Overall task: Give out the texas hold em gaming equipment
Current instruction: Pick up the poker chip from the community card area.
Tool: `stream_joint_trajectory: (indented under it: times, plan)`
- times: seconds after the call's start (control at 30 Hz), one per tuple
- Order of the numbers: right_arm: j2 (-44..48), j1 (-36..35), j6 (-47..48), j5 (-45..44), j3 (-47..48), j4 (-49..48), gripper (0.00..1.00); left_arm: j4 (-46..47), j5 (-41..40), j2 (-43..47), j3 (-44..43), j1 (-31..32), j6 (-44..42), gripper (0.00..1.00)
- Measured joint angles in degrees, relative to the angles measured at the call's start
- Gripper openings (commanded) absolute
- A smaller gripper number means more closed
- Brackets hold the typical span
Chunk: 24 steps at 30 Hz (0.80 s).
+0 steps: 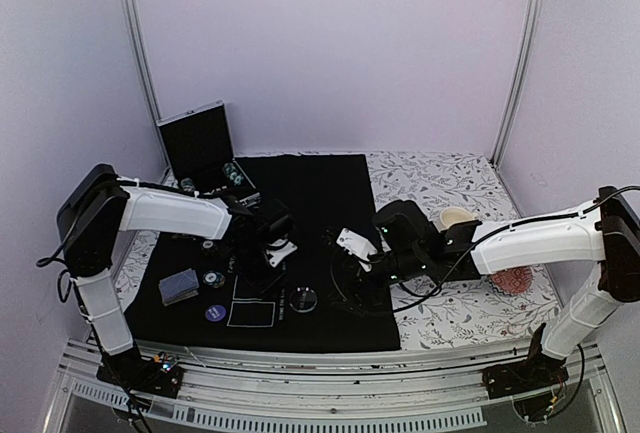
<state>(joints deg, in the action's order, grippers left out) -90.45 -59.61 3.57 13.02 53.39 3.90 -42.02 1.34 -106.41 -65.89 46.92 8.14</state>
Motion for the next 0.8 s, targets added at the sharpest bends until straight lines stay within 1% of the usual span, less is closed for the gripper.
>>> stream_joint_trajectory:
  times: [0.23,0.4,0.73,0.77,0.8]
  plan:
    - [0.0,0.0,0.0,-0.4,0.0,0.0,0.99,0.7,-0.2,0.3,0.5,-0.3,0.0,0.36]
    - [0.0,0.0,0.0,-0.4,0.0,0.4,0.99,0.7,-0.1,0.7,0.7,-0.3,0.2,0.34]
    - [0.0,0.0,0.1,-0.4,0.0,1.1,0.99,-3.0,-1.2,2.1,0.5,-0.7,0.6,0.35]
    - [0.0,0.0,0.1,-0.4,0.0,1.2,0.99,-3.3,-1.2,2.4,0.3,-0.8,0.6,0.39]
    - [0.0,0.0,0.1,-0.4,0.0,1.2,0.99,-3.7,-1.3,2.8,0.2,-0.9,0.7,0.46]
